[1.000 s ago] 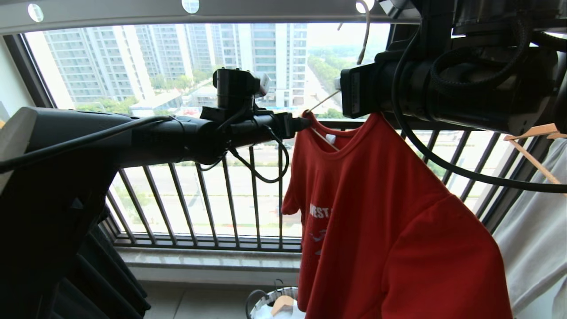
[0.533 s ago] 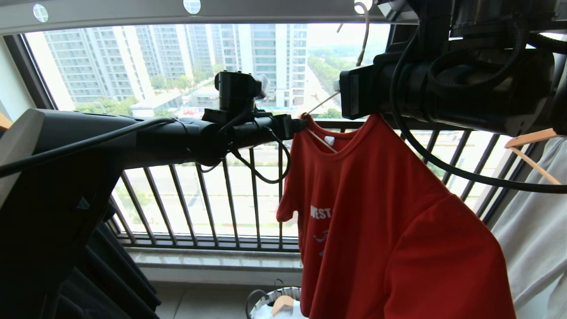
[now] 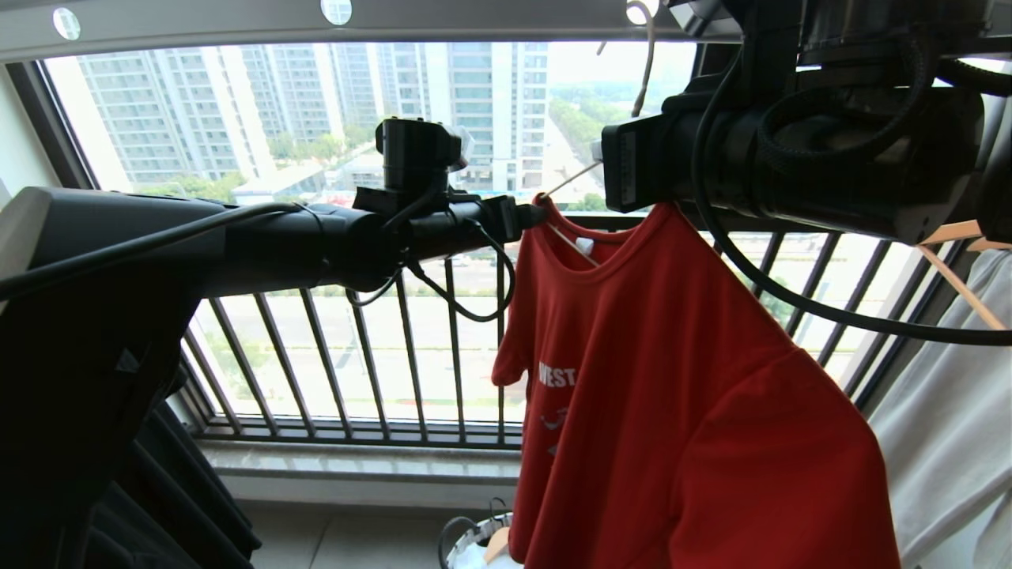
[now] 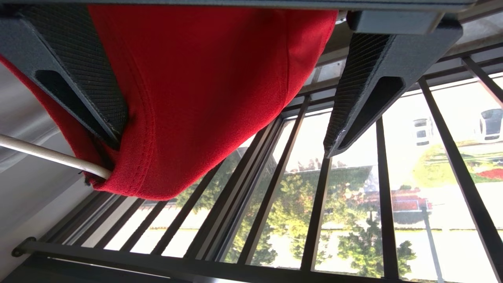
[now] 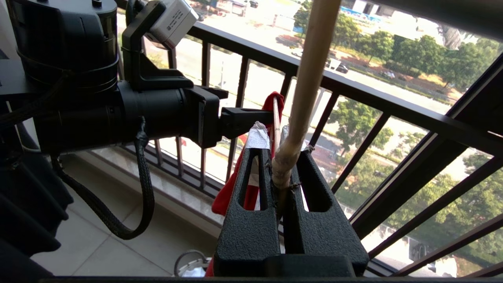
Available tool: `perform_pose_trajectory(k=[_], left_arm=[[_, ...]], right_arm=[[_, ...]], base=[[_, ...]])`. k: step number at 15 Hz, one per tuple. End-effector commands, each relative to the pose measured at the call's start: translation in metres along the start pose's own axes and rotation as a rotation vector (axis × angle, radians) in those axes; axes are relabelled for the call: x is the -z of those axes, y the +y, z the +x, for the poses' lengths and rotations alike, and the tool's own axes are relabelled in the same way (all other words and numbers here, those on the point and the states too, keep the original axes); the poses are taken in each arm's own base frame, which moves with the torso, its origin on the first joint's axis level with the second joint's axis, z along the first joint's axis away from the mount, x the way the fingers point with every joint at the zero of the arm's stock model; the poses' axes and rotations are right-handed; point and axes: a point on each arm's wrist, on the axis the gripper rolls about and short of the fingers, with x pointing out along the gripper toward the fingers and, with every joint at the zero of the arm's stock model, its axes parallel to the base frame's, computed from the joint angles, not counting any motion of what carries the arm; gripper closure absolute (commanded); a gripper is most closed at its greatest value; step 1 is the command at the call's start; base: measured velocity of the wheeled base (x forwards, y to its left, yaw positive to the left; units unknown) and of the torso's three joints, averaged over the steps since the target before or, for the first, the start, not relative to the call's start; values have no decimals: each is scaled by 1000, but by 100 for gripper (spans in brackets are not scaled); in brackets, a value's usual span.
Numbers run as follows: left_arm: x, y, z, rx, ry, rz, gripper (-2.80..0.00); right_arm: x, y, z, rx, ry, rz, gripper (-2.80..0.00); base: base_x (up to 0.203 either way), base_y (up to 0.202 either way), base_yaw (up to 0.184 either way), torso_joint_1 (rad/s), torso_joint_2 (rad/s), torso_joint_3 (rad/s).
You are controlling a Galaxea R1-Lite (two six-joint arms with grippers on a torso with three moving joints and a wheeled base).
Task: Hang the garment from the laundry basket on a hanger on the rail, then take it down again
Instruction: Take the clothes off the clothes rack
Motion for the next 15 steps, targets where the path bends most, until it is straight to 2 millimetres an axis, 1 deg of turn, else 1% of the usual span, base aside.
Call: perform_pose_trajectory(k=[1,12,13,14,15], left_arm=[[-5,-2,-4,6,-13,-7,-280],[3,2,4,-3,2,-2,-280],[2,1,3,-2,1,-2,-73],[2,1,3,-1,1,-2,0],[2,1,3,-2,1,-2,0]], right_arm=[[1,1,1,2,5,-3,0],[0,0,1,2,2,-14,0],[0,0,1,2,2,-14,0],[0,0,1,2,2,-15,0],[0,0,1,2,2,-17,0]], base=[[0,0,0,0,0,0],[0,0,0,0,0,0],[0,0,0,0,0,0],[0,0,0,0,0,0],[0,0,0,0,0,0]])
